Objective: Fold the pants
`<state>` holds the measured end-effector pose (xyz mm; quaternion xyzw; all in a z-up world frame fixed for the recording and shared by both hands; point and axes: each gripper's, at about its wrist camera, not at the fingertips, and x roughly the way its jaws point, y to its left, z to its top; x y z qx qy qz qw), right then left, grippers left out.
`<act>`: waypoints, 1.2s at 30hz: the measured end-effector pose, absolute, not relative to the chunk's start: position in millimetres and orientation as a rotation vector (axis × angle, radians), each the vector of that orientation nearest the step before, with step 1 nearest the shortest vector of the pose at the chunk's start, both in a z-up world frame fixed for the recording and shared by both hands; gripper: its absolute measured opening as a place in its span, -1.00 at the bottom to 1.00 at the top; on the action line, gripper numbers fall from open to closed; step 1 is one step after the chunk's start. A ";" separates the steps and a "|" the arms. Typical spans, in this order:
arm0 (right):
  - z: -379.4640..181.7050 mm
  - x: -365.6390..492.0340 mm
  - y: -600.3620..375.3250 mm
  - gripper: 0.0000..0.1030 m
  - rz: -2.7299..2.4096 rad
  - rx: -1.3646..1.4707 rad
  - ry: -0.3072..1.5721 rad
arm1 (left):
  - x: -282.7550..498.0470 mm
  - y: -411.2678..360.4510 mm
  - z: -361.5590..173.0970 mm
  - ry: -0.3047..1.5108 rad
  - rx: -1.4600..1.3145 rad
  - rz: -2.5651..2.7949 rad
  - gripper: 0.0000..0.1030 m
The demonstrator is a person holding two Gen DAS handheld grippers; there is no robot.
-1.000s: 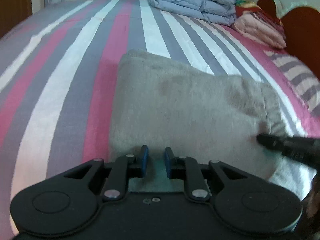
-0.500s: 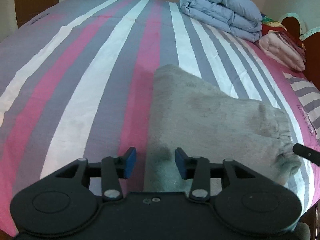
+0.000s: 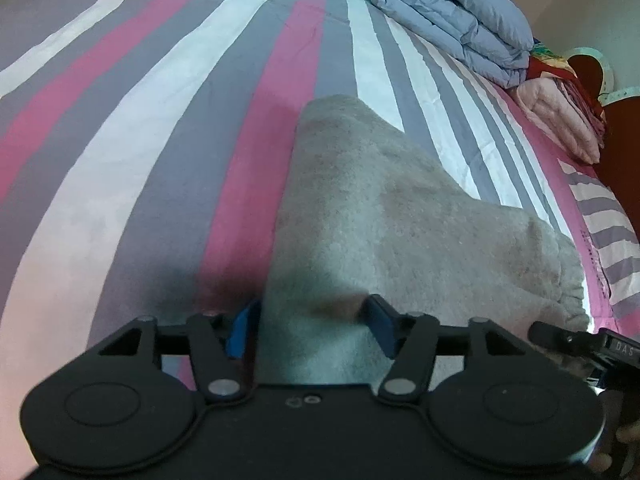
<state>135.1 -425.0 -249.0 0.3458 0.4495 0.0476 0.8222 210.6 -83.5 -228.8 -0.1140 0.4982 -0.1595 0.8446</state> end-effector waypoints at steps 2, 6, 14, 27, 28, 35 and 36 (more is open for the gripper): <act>-248.8 140.0 -420.0 0.40 0.101 0.713 0.967 | 209.5 -88.4 -228.3 1.041 -0.233 -0.341 -0.14; -244.3 131.9 -429.0 -0.07 0.126 0.782 0.938 | 201.3 -90.0 -216.3 1.011 -0.235 -0.355 -0.71; -190.4 121.8 -416.2 -0.19 0.206 0.717 0.763 | 193.6 -96.4 -163.0 0.835 -0.263 -0.354 -0.80; -228.9 206.9 -423.4 0.03 0.178 0.625 0.871 | 250.3 -132.0 -194.3 0.907 -0.094 -0.280 -0.34; -232.9 208.4 -423.7 0.19 0.151 0.602 0.894 | 248.2 -128.4 -194.1 0.908 -0.101 -0.273 -0.28; -182.4 174.7 -423.5 0.34 0.015 0.403 0.676 | 235.9 -115.0 -149.7 0.785 -0.049 -0.272 0.29; -171.4 174.5 -417.6 0.34 0.041 0.386 0.638 | 236.8 -119.5 -148.3 0.787 -0.036 -0.288 0.29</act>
